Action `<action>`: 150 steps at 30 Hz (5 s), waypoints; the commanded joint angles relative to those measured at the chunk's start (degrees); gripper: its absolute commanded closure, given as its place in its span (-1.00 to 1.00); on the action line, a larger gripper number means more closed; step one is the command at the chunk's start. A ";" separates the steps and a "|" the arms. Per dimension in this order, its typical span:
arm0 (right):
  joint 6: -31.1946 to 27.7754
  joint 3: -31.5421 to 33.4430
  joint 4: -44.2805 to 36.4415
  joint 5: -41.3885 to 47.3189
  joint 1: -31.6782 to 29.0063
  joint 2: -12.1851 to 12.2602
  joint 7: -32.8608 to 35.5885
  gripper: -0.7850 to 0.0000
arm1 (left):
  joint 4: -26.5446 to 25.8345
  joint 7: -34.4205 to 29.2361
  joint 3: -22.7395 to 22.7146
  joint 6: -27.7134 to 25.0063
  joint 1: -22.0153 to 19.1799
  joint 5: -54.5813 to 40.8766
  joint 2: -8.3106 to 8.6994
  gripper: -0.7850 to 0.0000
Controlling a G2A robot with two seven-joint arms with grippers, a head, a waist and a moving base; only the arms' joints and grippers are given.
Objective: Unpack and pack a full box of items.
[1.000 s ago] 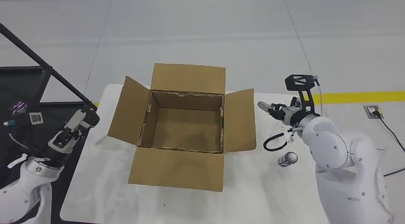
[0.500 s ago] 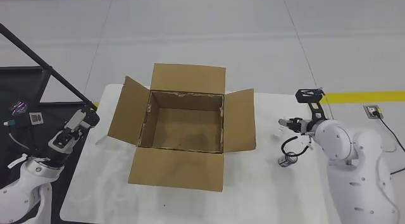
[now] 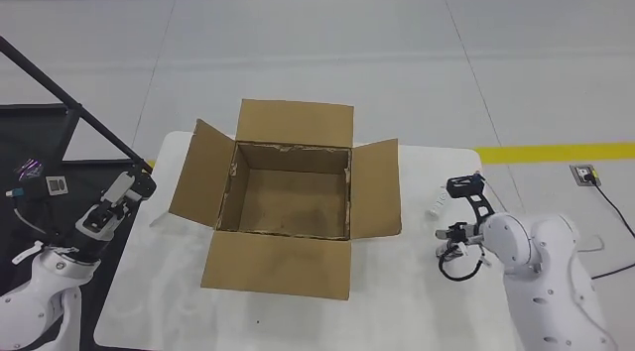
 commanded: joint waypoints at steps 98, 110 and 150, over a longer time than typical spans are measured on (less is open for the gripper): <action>5.42 -65.30 76.88 29.39 51.26 -36.34 -26.55 0.13 | -1.47 3.32 -1.66 0.72 2.90 -0.02 0.29 -1.00; 1.31 -62.13 81.34 32.72 55.16 -37.50 -28.09 0.07 | -1.47 3.32 -1.66 0.72 2.90 -0.02 0.29 -1.00; -6.15 -51.21 93.71 45.01 66.93 -25.81 -42.60 -0.35 | -1.47 3.32 -1.66 0.72 2.90 -0.02 0.29 -1.00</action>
